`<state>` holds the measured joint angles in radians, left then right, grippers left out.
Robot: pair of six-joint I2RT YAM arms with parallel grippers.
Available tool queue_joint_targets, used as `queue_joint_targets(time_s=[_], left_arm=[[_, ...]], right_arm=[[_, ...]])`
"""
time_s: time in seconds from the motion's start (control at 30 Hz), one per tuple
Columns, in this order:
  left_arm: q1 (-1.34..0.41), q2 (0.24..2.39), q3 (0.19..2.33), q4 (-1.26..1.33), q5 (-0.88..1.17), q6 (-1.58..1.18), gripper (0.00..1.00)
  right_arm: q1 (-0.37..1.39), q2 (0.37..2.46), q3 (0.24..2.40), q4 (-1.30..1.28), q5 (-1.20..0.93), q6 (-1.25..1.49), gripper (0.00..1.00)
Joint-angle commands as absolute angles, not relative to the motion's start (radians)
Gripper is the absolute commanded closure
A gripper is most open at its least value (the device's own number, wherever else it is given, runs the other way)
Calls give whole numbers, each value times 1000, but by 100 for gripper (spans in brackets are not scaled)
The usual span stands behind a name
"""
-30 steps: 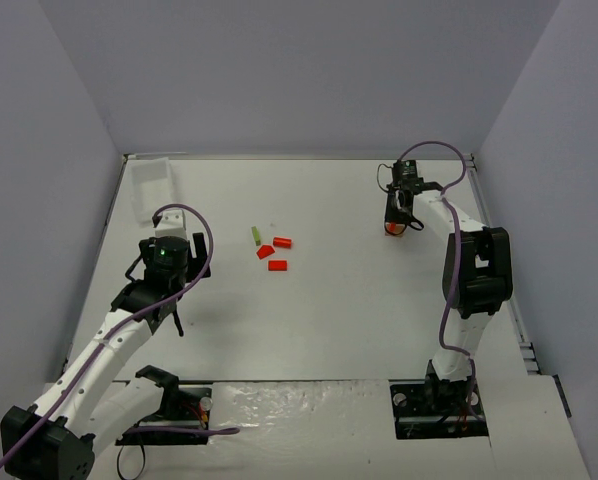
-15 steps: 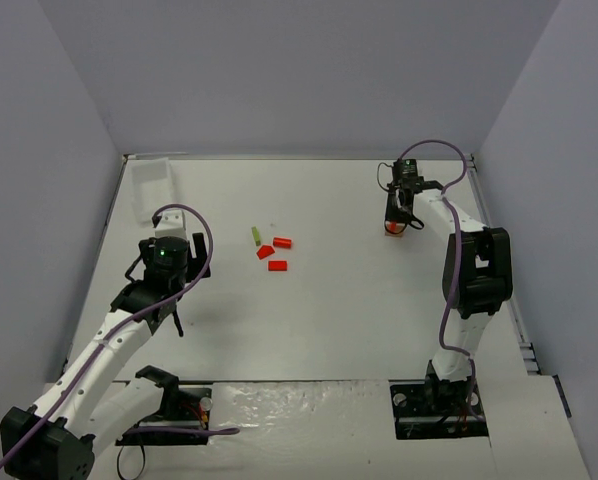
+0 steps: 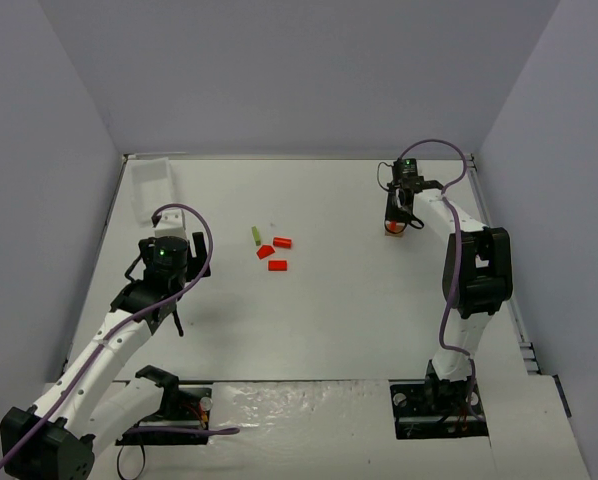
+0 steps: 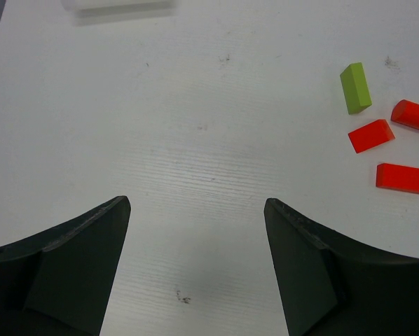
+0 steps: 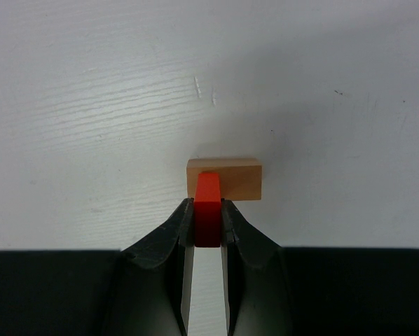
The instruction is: Build the wood block tower
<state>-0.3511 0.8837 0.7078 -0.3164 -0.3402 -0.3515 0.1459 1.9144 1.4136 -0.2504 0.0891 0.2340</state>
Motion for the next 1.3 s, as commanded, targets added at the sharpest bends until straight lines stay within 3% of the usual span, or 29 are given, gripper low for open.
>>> queue_joint_targets(time_s=[0.0,1.27], left_arm=[[-342,869,730,-263,-342,-344,25],[-342,868,730,-262,-341,-342,25]], right_arm=[[155,1883,1455,-233,94,233,100],[156,1910,1415,-210,86,219,97]])
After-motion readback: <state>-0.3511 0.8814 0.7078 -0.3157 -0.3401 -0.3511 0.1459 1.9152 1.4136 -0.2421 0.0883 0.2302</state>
